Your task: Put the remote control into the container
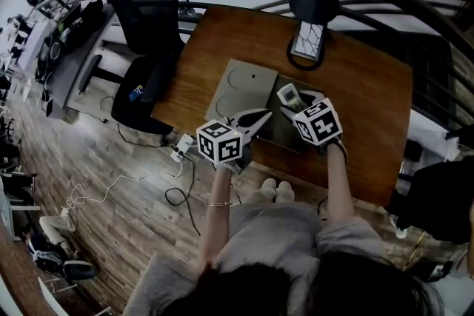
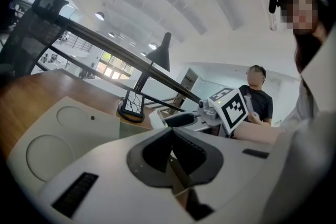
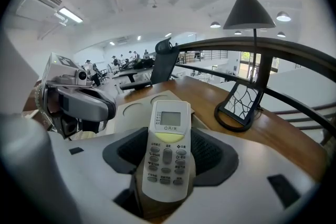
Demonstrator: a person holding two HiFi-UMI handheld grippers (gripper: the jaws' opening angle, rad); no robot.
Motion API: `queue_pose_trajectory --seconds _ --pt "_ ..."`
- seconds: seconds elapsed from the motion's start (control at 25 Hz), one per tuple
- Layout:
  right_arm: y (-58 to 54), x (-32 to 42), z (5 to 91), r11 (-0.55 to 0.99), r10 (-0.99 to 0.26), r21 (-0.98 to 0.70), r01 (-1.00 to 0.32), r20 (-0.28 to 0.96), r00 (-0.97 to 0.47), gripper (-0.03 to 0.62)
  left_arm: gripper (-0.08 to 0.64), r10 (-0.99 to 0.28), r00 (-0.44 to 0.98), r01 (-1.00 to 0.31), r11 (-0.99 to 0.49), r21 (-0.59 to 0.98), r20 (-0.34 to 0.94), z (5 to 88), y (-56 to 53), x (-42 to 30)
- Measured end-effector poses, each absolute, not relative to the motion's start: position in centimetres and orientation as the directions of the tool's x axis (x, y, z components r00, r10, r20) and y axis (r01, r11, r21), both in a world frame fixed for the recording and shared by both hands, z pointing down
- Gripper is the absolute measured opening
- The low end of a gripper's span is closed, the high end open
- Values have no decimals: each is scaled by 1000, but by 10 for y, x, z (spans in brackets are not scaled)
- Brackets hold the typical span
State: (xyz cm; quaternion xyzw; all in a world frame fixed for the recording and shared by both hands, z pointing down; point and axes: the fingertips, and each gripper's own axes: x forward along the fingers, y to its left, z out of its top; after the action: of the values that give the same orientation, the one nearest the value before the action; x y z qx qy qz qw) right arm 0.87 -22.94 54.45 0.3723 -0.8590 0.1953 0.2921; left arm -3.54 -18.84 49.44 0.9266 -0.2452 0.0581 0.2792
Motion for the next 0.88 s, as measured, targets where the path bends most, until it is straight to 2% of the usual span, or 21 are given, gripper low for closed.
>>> queue_pose_trajectory --seconds 0.88 --pt "-236 -13 618 780 -290 -112 -616 808 -513 249 3 -392 865 -501 -652 569 313 531 -198 -42"
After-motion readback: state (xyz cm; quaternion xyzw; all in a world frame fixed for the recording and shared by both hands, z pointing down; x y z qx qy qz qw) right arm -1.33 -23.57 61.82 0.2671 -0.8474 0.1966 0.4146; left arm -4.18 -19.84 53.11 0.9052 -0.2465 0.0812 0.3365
